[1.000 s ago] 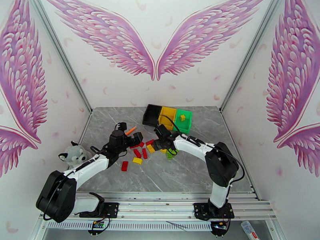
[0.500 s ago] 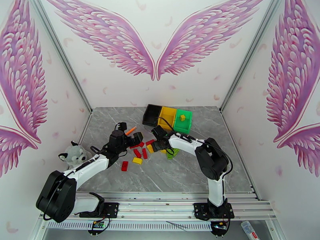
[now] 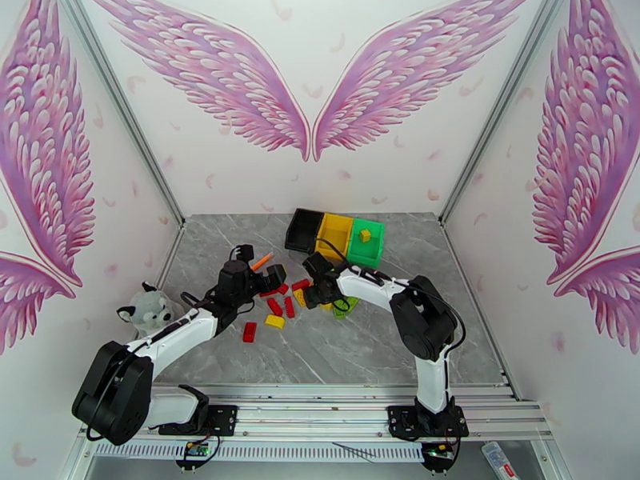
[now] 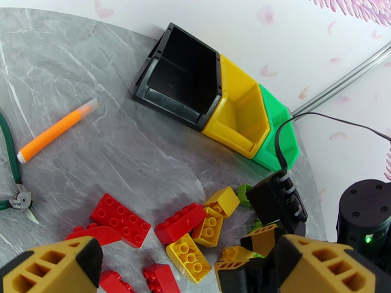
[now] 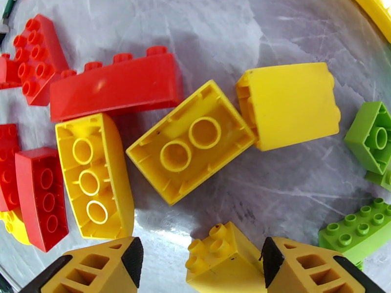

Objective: Sort the legos into containers by color

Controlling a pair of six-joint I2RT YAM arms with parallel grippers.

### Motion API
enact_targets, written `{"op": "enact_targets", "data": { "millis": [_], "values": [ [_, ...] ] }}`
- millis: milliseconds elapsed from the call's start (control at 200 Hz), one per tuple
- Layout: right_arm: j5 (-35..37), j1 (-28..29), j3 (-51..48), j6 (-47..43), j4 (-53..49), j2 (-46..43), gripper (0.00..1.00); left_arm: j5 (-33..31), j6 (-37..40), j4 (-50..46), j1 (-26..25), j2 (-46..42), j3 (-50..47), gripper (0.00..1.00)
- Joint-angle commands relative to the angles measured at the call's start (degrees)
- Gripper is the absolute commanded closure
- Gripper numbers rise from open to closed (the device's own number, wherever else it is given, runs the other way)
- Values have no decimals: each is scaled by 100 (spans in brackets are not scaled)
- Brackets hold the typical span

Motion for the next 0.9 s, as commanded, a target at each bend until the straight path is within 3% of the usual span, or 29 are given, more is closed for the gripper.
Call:
{"op": "enact_targets", "data": {
  "millis": [0,380,600,895],
  "values": [
    [168,106,-165,50,-203,-209,35,-17,47,-5,22,-117,-44,1],
    [421,201,-350,71,-124,-252,48,23,15,42,22,-73,-58,1],
    [650,199,-363,90,-65,-281,63,66,-14,140,-41,65,-58,1],
    [732,-45,-610,273,164,-962,71,-88,197,126,-467,322,122,1]
  ]
}}
